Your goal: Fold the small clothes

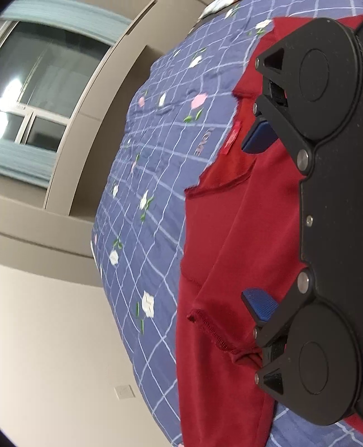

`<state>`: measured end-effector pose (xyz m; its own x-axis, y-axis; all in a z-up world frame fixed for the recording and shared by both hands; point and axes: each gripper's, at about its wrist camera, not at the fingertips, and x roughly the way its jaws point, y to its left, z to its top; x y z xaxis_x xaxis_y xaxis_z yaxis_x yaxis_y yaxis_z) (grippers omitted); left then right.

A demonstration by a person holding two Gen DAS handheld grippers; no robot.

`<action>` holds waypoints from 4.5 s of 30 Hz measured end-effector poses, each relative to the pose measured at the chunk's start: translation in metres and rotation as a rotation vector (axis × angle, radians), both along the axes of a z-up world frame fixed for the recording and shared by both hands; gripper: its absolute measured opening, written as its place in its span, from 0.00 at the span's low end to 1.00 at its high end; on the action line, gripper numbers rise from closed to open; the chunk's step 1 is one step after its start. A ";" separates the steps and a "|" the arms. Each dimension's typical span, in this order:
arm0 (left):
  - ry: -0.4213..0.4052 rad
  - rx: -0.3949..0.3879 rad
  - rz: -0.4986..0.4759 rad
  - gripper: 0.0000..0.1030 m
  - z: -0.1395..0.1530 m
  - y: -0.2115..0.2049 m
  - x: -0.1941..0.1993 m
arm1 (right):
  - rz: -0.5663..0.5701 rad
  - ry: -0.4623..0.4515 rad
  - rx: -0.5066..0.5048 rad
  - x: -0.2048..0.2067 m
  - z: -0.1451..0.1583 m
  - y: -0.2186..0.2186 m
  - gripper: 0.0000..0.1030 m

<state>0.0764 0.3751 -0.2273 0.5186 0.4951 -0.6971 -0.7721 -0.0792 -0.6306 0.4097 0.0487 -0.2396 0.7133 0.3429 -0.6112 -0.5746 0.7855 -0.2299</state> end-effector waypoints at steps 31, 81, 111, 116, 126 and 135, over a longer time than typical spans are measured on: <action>-0.249 0.765 -1.332 0.03 0.231 -0.260 0.287 | -0.212 0.176 0.530 0.064 0.124 -0.269 0.98; 0.532 1.442 -1.690 0.50 0.065 -0.532 0.223 | -0.276 0.801 0.627 0.122 0.059 -0.330 0.04; 0.136 0.027 -0.870 0.43 0.035 -0.161 0.223 | -0.322 0.660 0.630 0.158 0.065 -0.331 0.04; 0.010 -0.155 -0.793 0.33 0.012 -0.145 0.226 | -0.334 0.670 0.610 0.156 0.056 -0.328 0.04; -0.172 -0.306 -0.555 0.02 -0.011 -0.139 0.215 | -0.361 0.674 0.612 0.153 0.047 -0.329 0.03; -0.229 -0.337 -0.463 0.08 -0.026 -0.145 0.209 | -0.374 0.683 0.601 0.150 0.036 -0.330 0.03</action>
<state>0.2854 0.2298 -0.2535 0.7820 -0.0453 -0.6217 -0.6220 0.0079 -0.7830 0.5597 -0.2810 -0.2040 0.3979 0.5557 -0.7300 -0.1255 0.8212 0.5567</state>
